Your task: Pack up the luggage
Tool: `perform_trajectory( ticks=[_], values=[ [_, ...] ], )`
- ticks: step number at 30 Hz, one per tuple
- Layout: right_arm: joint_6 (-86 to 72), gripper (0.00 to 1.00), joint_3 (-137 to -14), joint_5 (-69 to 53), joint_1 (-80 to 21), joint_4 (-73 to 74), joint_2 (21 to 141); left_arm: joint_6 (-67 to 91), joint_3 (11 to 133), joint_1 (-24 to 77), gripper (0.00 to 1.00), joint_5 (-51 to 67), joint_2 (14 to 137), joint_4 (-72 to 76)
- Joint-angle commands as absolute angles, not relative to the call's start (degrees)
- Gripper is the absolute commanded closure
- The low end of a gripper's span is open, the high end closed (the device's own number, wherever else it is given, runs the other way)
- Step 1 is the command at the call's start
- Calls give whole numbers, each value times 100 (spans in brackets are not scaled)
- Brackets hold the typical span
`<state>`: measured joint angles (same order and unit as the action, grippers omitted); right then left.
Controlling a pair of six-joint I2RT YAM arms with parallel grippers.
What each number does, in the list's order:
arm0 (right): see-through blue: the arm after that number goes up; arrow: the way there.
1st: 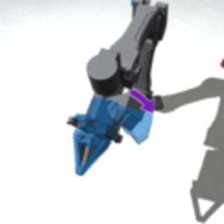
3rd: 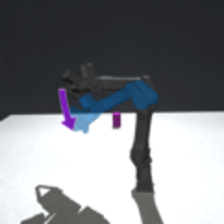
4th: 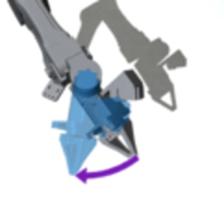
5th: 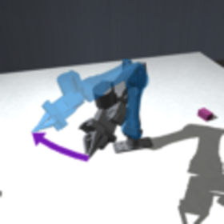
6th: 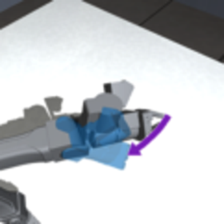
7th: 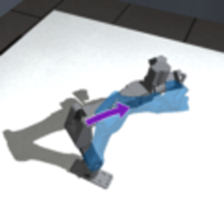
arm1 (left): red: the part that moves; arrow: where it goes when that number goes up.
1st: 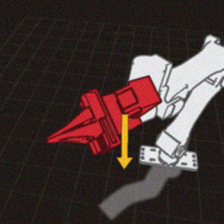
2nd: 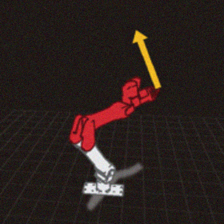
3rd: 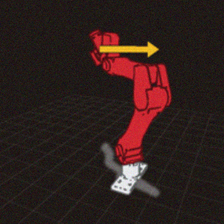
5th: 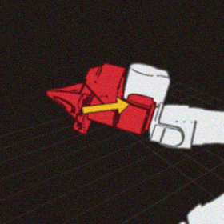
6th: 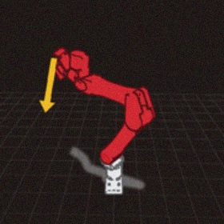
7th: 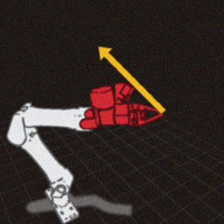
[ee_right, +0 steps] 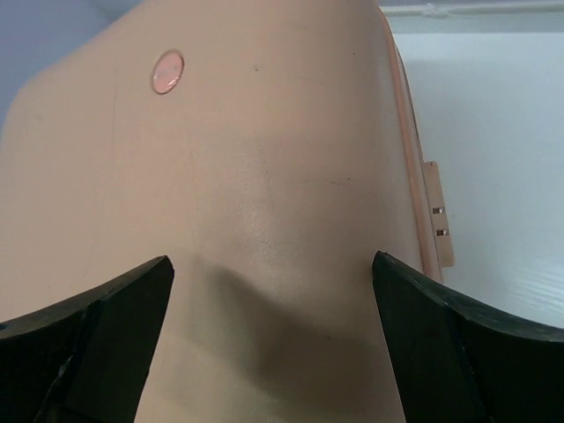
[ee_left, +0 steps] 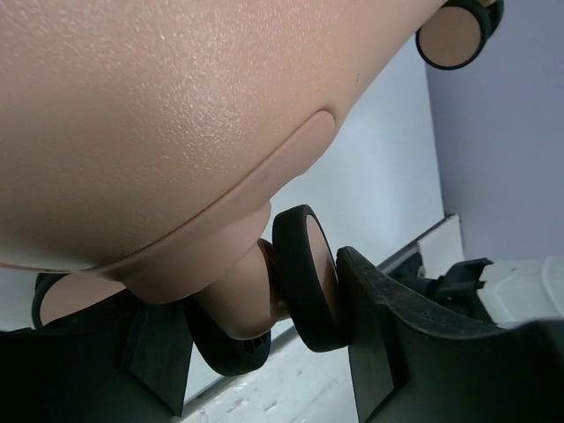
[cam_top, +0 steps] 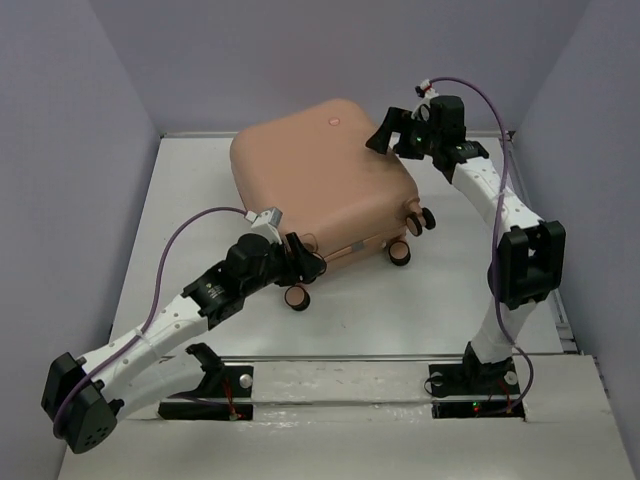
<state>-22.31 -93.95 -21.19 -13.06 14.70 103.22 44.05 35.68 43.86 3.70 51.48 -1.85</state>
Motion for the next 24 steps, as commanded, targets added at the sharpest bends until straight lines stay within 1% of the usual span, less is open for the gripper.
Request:
perform_trajectory(
  ticks=[1,3,6,7,8,9,10,12,13,14,16,17,18,21,22,24],
  values=[
    [-2471,0,-10247,-3228,-1898,1573,10082,3691,3472,4764,94,1600,5001,966],
    [-2330,0,-10240,-2998,-1898,1582,9740,3893,3463,4764,94,1503,4949,1081],
    [-2162,0,-9557,-2751,-1898,1381,8757,4156,3410,4764,94,1328,4791,1309],
    [-2127,3,-8753,-2664,-1951,1041,8067,4244,3341,4764,94,1284,4755,1457],
    [-2110,9,-8241,-2602,-2090,820,7685,4323,3305,4764,94,1231,4720,1546],
    [-2118,18,-7687,-2567,-2170,591,7290,4472,3270,4764,94,1204,4650,1643],
    [-2205,45,-6577,-2462,-2284,128,6573,4561,3209,4764,94,1169,4615,1774],
    [-2294,77,-5533,-2216,-2767,-315,5936,4763,3156,4755,94,1055,4527,1898],
    [-2337,91,-5050,-1789,-3003,-638,5654,4851,3086,4755,94,1037,4492,2020],
    [-2373,93,-4114,-1541,-3249,-877,5164,4912,3059,4755,94,994,4483,2082],
    [-2521,93,-3335,-953,-3698,-1481,4853,5062,3015,4764,94,984,4482,2258],
    [-2575,93,-3000,-784,-3700,-1677,4747,5097,3015,4764,94,993,4482,2294],
    [-2593,91,-2527,-347,-3752,-1844,4659,5132,3032,4764,94,1002,4491,2346],
    [-2584,83,-2076,226,-3753,-2047,4763,5150,3041,4764,94,950,4395,2347],
    [-2619,78,-2005,481,-3753,-2291,4833,5159,3024,4764,94,906,4342,2347],
    [-2610,70,-1794,728,-3753,-2600,4991,5168,2997,4764,94,844,4185,2320]
  ],
)
